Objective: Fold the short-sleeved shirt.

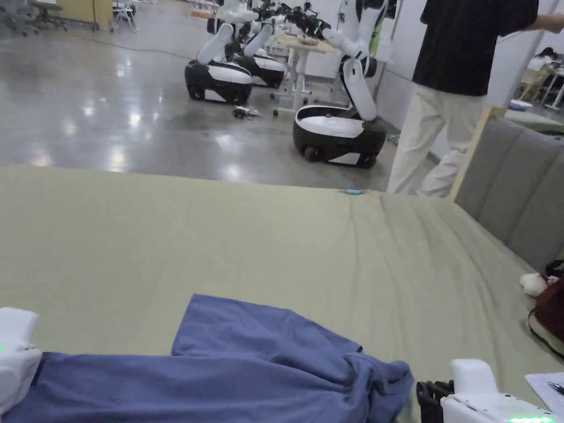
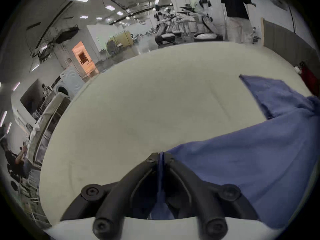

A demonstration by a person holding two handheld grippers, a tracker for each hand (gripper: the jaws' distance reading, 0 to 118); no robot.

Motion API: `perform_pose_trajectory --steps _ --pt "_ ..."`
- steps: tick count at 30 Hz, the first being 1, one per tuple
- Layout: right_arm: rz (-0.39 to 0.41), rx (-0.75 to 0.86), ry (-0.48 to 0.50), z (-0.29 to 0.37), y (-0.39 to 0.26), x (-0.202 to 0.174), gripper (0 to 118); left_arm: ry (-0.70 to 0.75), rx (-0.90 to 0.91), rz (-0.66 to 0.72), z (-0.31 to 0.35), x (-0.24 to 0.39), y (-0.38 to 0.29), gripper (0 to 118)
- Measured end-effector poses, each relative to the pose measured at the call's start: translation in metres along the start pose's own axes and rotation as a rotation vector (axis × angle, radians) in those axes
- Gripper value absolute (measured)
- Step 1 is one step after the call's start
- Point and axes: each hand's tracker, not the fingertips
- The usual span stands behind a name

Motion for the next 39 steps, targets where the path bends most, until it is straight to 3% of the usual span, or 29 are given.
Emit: perform_pose_trajectory --steps 1,6,10,11,12,13,14,15,16,22,27,31,39 --pt "-0.010 -0.016 0.022 -0.010 0.003 0.006 103 -0.010 0.017 0.024 0.007 -0.005 0.004 3" --pt "0.066 -0.097 0.005 -0.055 0.009 0.013 104 -0.049 0.042 0.081 0.037 -0.018 0.007 4" --pt "0.143 -0.158 0.147 -0.079 0.011 -0.009 103 -0.057 0.035 0.121 0.036 -0.022 0.010 4" --pt "0.155 -0.186 0.150 -0.082 0.012 -0.013 100 -0.046 0.028 0.115 0.036 -0.022 0.009 3" --pt "0.137 -0.178 0.137 -0.081 0.012 -0.013 83 -0.038 0.026 0.112 0.035 -0.021 0.008 3" --pt "0.104 -0.166 0.155 -0.078 0.012 -0.012 46 -0.038 0.021 0.110 0.029 -0.021 0.009 3" --pt "0.080 -0.147 0.116 -0.072 0.014 -0.011 26 -0.043 0.009 0.111 0.029 -0.022 0.007 3" --pt "0.063 -0.141 0.115 -0.067 0.016 -0.008 15 -0.060 0.000 0.108 0.030 -0.023 0.005 3" --pt "0.007 -0.152 0.162 -0.059 0.018 -0.002 15 -0.071 -0.008 0.093 0.032 -0.024 0.003 3" --pt "-0.016 -0.111 0.109 0.003 0.053 0.015 15 -0.056 0.056 0.056 0.071 -0.047 0.012 1" --pt "-0.040 0.059 0.165 0.072 0.123 0.017 15 -0.016 0.200 0.074 0.127 -0.080 0.056 1" --pt "0.009 0.175 0.138 0.119 0.187 0.008 15 -0.024 0.306 0.118 0.168 -0.104 0.098 1" --pt "-0.048 0.424 0.113 0.195 0.313 0.001 15 0.000 0.483 0.197 0.220 -0.151 0.204 1"
